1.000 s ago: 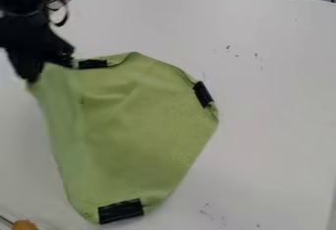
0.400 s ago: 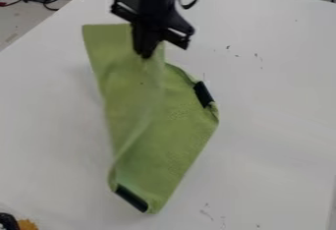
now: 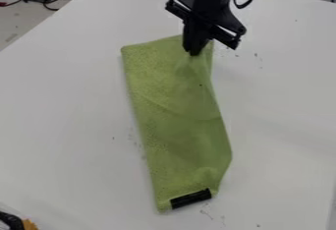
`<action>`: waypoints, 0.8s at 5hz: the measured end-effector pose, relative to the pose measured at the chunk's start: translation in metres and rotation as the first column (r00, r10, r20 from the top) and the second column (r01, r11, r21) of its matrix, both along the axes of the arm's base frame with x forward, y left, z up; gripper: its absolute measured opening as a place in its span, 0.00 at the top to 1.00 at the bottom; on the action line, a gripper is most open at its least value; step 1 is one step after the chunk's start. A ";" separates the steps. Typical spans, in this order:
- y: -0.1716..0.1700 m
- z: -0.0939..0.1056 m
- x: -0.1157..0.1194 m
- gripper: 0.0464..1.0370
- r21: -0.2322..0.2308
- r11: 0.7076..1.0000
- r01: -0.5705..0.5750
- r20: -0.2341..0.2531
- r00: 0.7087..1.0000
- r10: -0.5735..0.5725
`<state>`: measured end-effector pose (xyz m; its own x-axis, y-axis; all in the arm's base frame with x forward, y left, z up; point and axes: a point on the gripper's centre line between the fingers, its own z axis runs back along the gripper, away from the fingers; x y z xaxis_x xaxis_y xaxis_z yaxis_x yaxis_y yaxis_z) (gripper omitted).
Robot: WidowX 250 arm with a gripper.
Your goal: Fold the cloth left to right
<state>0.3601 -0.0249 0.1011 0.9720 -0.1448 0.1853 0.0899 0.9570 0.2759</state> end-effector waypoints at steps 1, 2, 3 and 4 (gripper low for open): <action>-0.010 -0.011 0.009 0.98 -0.043 0.999 0.033 0.003 0.999 -0.033; -0.016 -0.016 0.012 0.83 -0.083 0.996 0.029 0.013 1.000 -0.028; -0.019 -0.019 0.011 0.58 -0.108 0.993 0.042 -0.001 0.999 -0.043; -0.016 -0.020 0.010 0.27 -0.106 0.994 0.034 -0.012 0.999 -0.035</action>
<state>0.3701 -0.0411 0.0814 0.9693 -0.1584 0.1880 0.1263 0.9770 0.1719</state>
